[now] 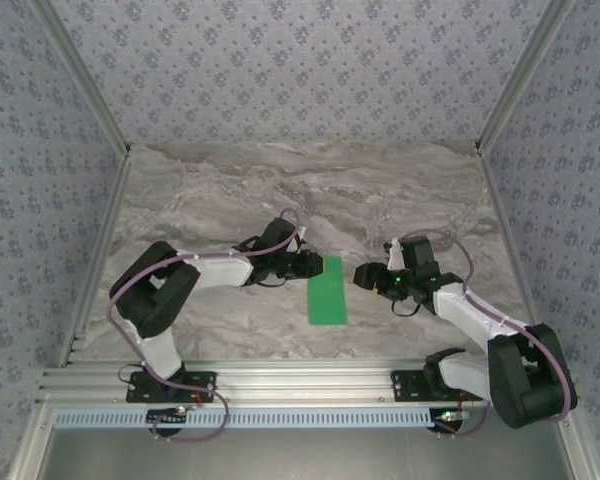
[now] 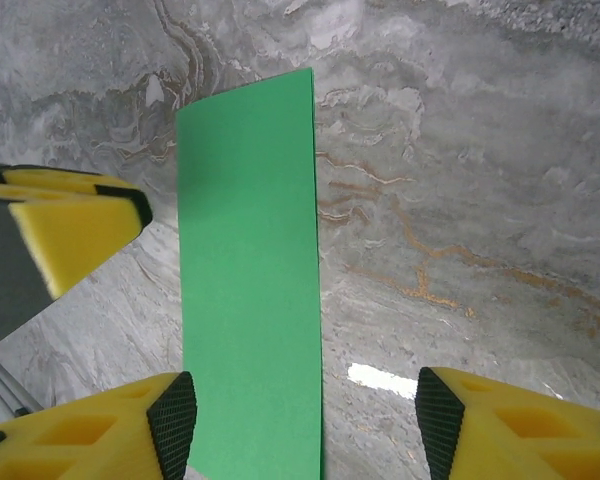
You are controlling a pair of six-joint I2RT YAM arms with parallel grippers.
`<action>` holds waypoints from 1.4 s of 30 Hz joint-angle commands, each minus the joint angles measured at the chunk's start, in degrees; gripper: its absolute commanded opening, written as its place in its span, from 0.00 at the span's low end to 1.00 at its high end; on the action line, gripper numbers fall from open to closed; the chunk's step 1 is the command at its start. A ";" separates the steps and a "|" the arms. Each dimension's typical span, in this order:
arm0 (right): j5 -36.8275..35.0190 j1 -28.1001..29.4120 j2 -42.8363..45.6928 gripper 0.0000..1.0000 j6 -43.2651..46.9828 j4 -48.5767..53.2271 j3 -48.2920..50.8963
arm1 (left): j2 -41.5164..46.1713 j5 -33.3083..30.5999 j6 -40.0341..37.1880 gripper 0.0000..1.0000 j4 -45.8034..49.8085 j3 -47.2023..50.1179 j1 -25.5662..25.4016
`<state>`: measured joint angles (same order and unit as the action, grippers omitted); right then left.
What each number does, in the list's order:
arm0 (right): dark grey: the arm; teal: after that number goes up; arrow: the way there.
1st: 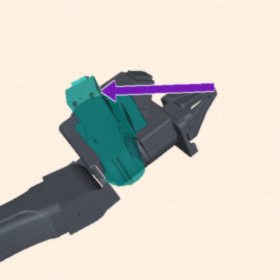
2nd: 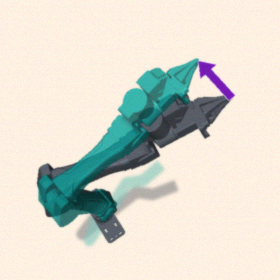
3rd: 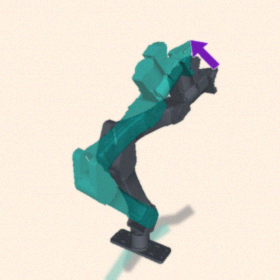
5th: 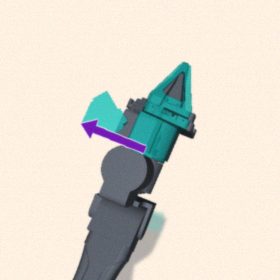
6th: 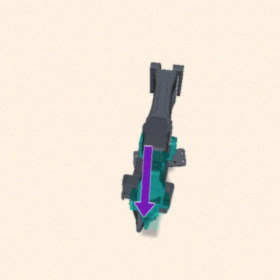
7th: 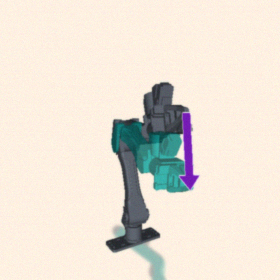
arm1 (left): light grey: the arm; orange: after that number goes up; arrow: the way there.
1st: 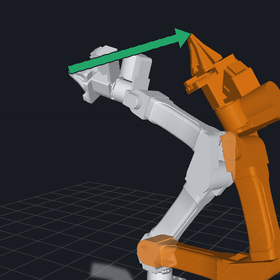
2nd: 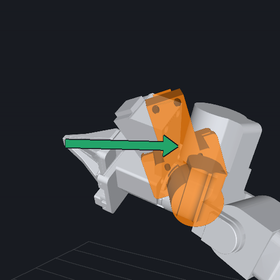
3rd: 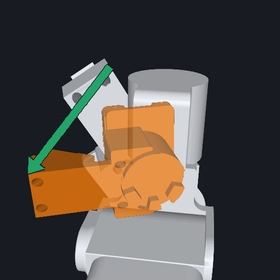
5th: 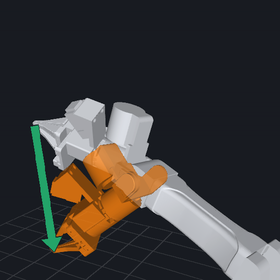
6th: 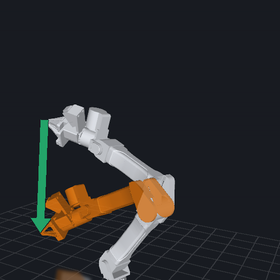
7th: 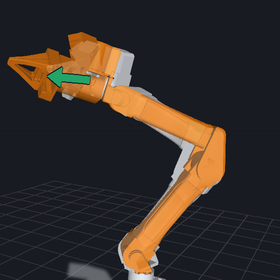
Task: Fold a paper plane with a square sheet of paper (fold left side to right side)
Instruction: Hold the square sheet of paper at the center of the table, then fold the triangle a second time at the center of the table.
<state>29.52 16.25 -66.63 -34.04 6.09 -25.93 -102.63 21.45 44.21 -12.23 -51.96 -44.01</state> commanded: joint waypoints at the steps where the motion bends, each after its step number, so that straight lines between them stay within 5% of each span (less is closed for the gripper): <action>1: 1.12 -0.27 0.63 0.64 -0.59 -0.46 0.67 | -1.92 -0.93 0.00 0.25 -0.47 -2.14 -0.34; 9: 6.08 -0.26 -3.65 0.69 0.07 -0.65 -1.56 | -3.63 -2.82 -0.43 0.25 1.90 -1.16 -0.33; 17: 9.88 1.02 -8.42 0.60 0.16 1.99 -4.00 | -2.93 -3.34 0.61 0.24 0.28 1.94 -0.37; 42: 7.92 8.86 -16.05 0.48 -5.94 1.09 -5.97 | -1.88 -3.17 1.34 0.23 -2.03 4.99 -0.38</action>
<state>37.32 24.34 -81.78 -38.24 8.51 -30.41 -105.38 18.79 45.34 -16.62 -48.58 -44.01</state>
